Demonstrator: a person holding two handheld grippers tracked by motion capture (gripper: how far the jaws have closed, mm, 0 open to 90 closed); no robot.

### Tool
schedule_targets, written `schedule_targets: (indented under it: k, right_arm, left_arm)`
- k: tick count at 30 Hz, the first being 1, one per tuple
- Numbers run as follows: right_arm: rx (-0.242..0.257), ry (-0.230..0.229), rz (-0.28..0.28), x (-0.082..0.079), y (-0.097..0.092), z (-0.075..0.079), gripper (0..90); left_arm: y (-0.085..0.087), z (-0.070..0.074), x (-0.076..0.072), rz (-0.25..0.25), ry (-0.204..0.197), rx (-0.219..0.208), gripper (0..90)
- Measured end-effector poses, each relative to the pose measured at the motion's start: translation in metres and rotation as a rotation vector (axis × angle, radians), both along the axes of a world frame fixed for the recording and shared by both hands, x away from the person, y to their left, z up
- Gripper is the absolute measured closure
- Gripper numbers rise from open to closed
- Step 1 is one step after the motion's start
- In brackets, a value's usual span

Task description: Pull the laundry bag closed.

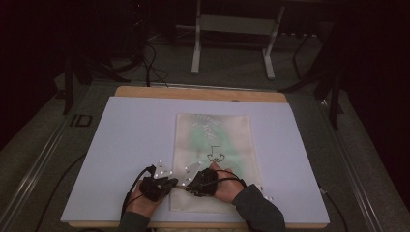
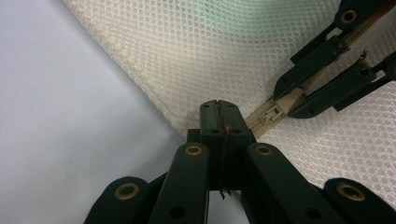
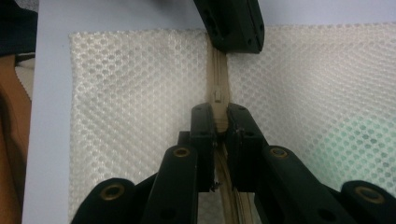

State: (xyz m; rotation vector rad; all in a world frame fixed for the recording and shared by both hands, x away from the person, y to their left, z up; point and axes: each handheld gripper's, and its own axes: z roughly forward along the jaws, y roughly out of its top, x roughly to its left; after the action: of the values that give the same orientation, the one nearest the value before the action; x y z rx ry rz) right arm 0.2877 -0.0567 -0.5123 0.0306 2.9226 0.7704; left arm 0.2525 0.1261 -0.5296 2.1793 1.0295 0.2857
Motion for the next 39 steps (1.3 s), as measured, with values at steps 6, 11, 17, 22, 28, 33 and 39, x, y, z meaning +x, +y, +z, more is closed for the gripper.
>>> schedule_targets:
  k: [6,11,17,22,28,33,39]
  right_arm:
    - [-0.013,-0.005,0.004,0.000,-0.004,0.001,82.5]
    - [-0.019,-0.008,0.001,-0.001,-0.007,0.001,82.5]
    - [-0.026,-0.013,0.001,-0.003,-0.009,0.002,82.5]
    - [-0.029,-0.016,0.002,-0.003,-0.012,0.002,82.5]
    - [-0.034,-0.017,0.000,-0.004,-0.016,0.003,82.5]
    - [-0.034,-0.018,-0.004,-0.004,-0.017,0.003,82.5]
    - [-0.039,-0.020,-0.003,-0.005,-0.020,0.003,82.5]
  left_arm:
    - [0.000,0.000,0.000,-0.002,0.001,-0.003,89.4]
    - [0.000,0.000,0.000,-0.003,0.001,-0.002,89.4]
    - [0.000,0.000,0.000,-0.003,0.002,-0.003,89.4]
    - [0.001,0.000,0.000,-0.007,0.001,0.001,89.4]
    - [0.001,0.000,0.000,-0.005,0.002,0.000,89.4]
    - [0.000,0.000,0.000,-0.004,0.002,0.001,89.4]
    - [0.000,0.000,0.000,-0.003,0.002,0.003,89.4]
